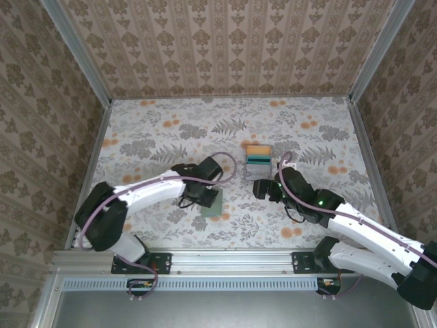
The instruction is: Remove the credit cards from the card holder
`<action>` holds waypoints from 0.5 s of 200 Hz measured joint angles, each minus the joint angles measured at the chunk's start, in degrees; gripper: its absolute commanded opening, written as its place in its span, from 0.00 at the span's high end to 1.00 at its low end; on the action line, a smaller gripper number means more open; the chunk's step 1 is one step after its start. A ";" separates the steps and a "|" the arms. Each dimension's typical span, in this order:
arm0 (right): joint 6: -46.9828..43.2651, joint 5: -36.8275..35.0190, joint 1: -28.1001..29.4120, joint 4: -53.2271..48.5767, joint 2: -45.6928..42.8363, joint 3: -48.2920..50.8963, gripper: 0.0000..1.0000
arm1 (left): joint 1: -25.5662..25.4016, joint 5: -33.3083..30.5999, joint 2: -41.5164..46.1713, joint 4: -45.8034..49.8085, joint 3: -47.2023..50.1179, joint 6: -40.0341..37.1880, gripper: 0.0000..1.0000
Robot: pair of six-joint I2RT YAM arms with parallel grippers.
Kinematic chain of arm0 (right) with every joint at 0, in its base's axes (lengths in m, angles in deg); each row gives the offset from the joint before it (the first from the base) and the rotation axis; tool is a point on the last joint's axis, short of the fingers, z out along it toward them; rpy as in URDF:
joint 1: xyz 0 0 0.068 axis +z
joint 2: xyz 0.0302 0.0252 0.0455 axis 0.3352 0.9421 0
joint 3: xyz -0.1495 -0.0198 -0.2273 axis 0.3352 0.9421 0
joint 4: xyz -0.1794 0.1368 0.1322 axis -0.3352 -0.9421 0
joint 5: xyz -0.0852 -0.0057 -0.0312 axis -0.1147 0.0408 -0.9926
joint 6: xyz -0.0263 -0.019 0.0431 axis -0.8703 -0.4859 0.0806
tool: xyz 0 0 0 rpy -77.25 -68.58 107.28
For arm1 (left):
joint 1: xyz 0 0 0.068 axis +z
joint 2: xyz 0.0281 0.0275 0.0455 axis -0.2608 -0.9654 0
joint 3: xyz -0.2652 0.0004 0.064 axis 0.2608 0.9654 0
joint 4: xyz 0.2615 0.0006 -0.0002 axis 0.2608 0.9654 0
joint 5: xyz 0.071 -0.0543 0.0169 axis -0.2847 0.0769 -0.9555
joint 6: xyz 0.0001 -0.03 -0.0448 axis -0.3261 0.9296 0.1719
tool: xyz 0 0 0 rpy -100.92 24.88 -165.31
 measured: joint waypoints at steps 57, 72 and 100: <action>-0.46 2.51 1.81 3.87 6.86 -1.51 0.00 | 5.03 7.67 10.62 -5.60 4.87 3.41 1.00; -0.81 4.17 2.21 5.57 9.27 -2.56 0.00 | 5.03 8.17 10.56 -6.91 5.64 4.15 1.00; -0.57 9.66 2.58 9.60 15.19 -4.90 0.00 | 5.03 8.48 9.22 -9.42 8.00 5.73 1.00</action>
